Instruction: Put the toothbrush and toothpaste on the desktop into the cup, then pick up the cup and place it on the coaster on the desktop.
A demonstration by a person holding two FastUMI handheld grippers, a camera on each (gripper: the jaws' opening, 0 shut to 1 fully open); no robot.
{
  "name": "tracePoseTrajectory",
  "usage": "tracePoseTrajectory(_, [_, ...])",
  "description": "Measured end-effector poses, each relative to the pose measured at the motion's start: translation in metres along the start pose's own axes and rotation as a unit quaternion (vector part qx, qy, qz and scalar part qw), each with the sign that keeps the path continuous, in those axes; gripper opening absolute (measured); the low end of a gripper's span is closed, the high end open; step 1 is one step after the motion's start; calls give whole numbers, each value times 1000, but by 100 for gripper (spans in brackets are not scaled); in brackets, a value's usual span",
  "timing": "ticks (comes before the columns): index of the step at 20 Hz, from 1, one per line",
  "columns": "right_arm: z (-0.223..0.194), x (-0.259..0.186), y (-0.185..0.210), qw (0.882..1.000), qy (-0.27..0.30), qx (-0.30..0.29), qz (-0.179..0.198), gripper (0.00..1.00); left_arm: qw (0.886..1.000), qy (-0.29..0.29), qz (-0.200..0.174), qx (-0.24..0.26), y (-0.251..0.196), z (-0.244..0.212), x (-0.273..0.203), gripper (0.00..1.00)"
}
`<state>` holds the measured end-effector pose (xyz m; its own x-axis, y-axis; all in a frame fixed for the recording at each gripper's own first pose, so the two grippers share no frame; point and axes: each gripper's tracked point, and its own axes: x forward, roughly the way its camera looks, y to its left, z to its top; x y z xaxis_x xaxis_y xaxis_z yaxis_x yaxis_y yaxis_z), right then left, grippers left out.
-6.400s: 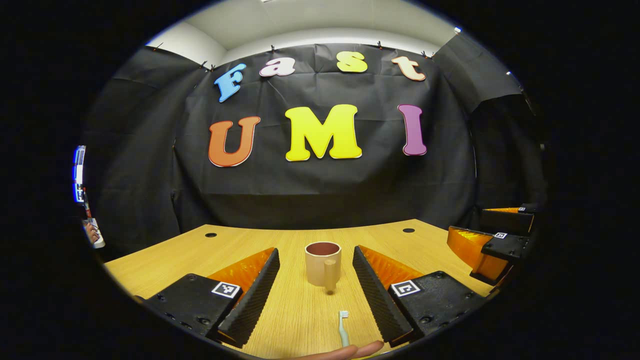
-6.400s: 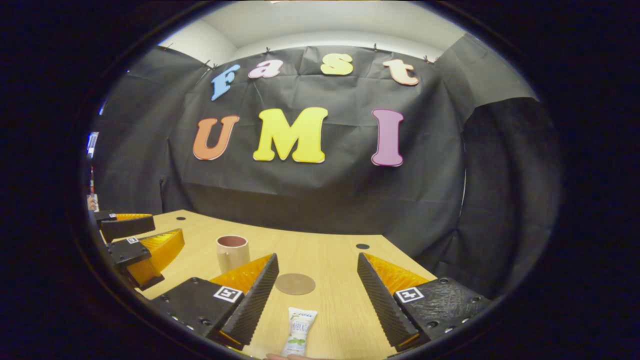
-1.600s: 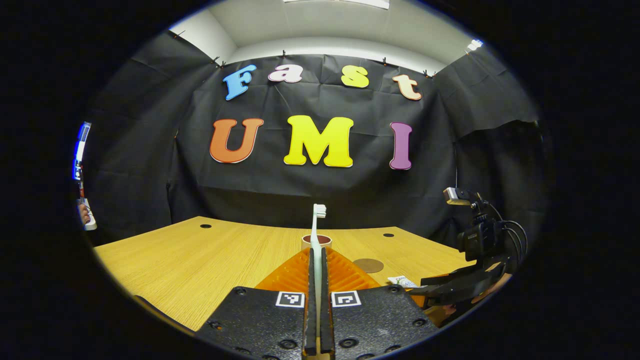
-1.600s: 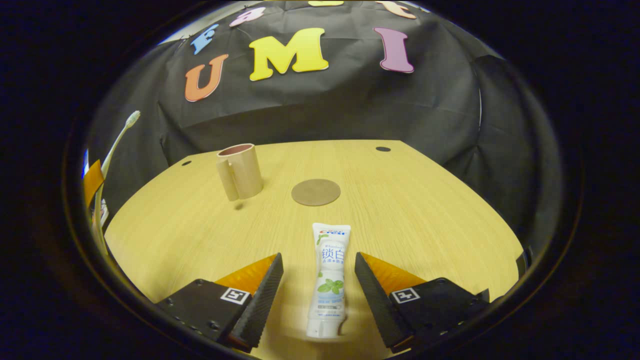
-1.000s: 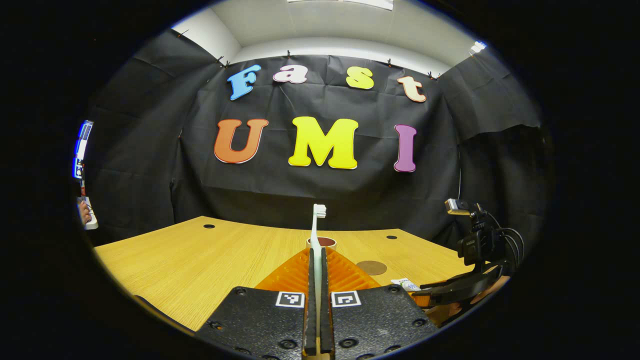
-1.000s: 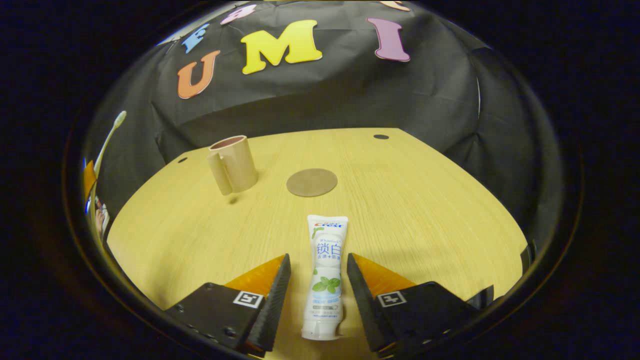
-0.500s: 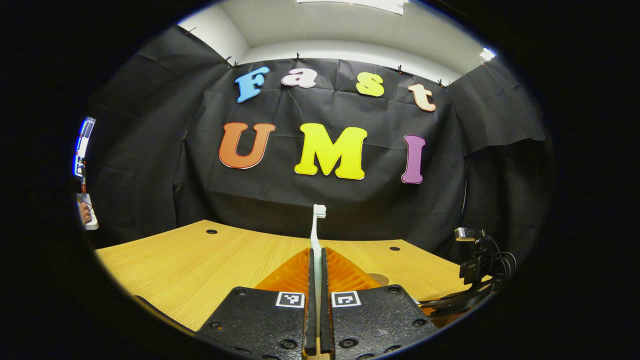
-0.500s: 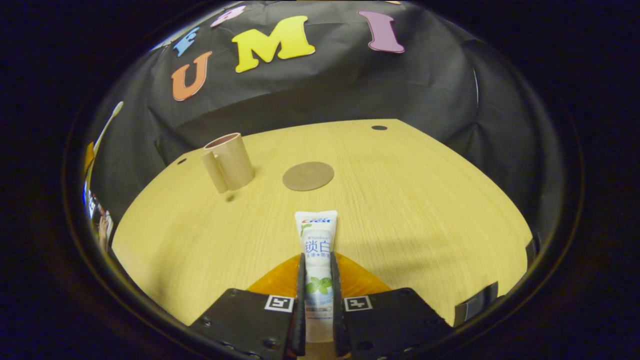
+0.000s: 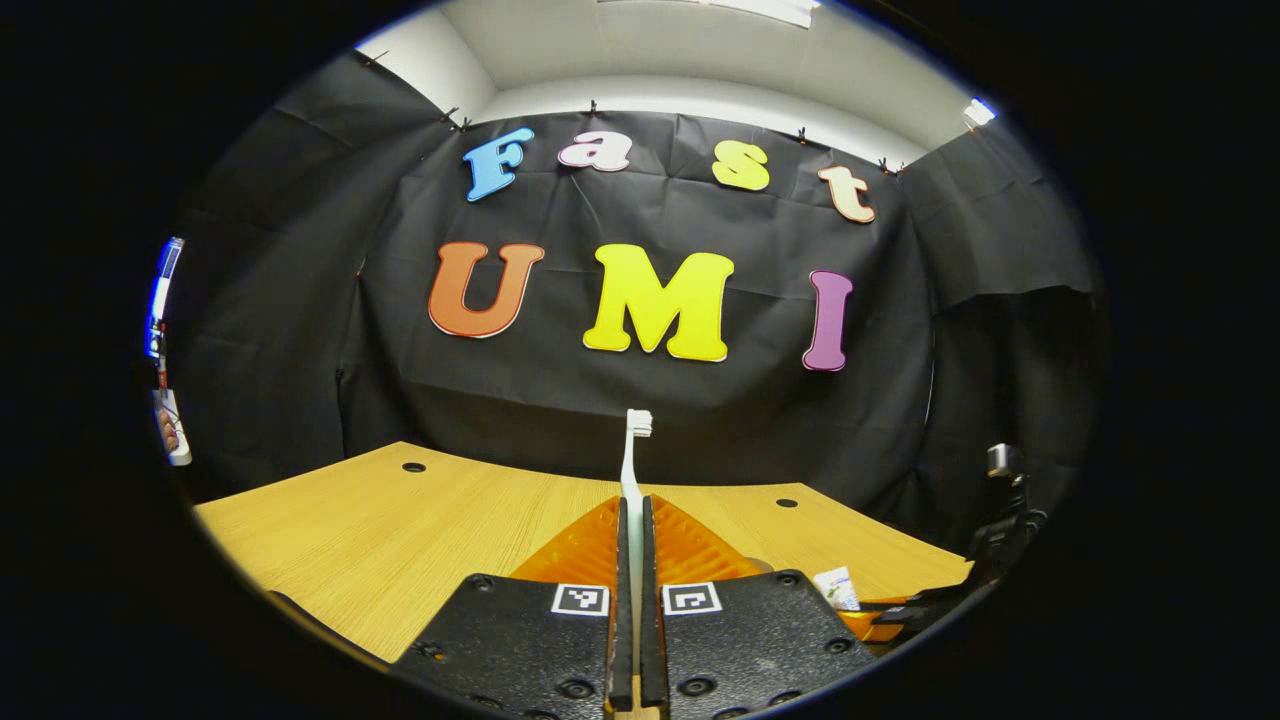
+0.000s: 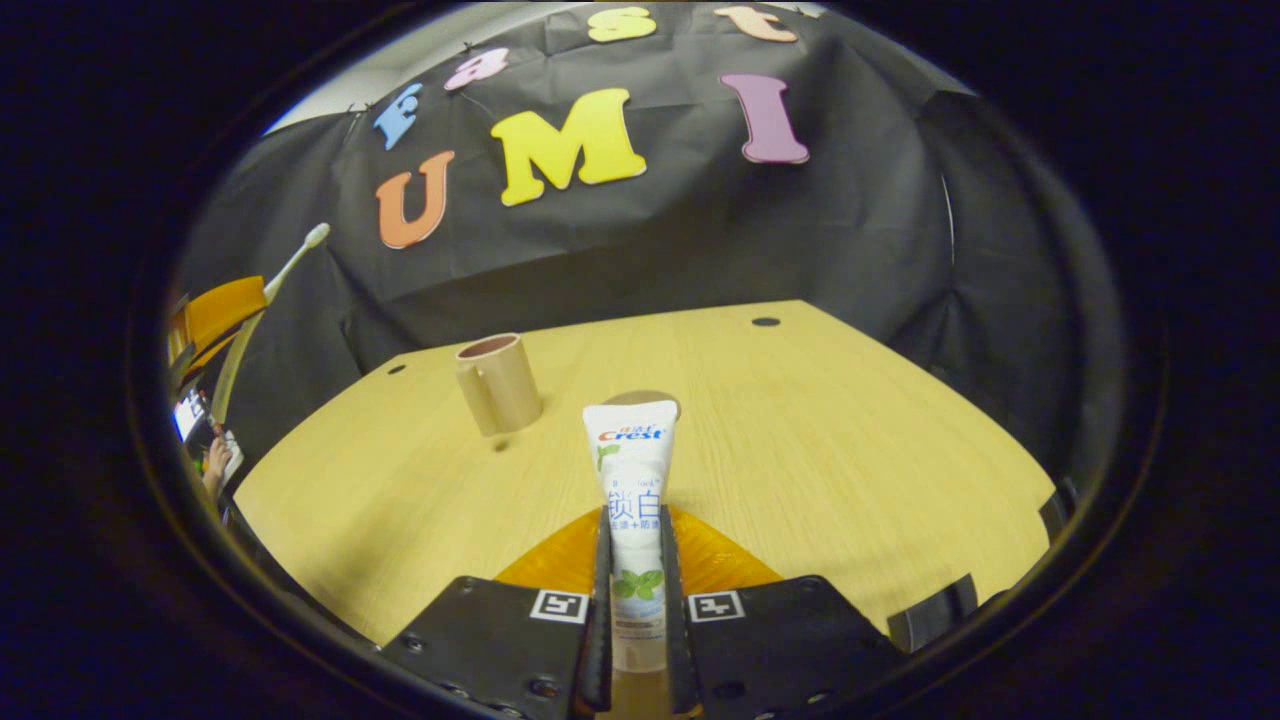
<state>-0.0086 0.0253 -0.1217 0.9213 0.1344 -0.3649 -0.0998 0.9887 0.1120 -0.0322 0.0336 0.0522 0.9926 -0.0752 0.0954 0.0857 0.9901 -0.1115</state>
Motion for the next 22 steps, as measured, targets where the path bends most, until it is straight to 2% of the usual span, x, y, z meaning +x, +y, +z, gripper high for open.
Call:
tracePoseTrajectory(3, [15,-11,8,999,-41,-12,7,22,1000,1,4,2,1,2,4,6])
tracePoseTrajectory(4, [20,-14,8,998,-52,-19,5,19,1000,1,3,1,1,4,7,6])
tracePoseTrajectory(5, [23,-17,9,998,-62,-25,3,24,1000,2,-1,0,0,4,9,6])
tracePoseTrajectory(8, [31,-24,12,996,-85,-35,4,22,1000,13,-20,-14,-6,8,28,5])
tracePoseTrajectory(10, [32,-26,15,996,-87,-36,9,21,999,21,-32,-25,-9,19,65,6])
tracePoseTrajectory(13, [32,-29,17,995,-88,-38,14,21,998,20,-50,-40,-17,25,88,6])
tracePoseTrajectory(22, [32,-33,11,995,-92,-27,24,22,996,2,-91,-23,-32,10,177,5])
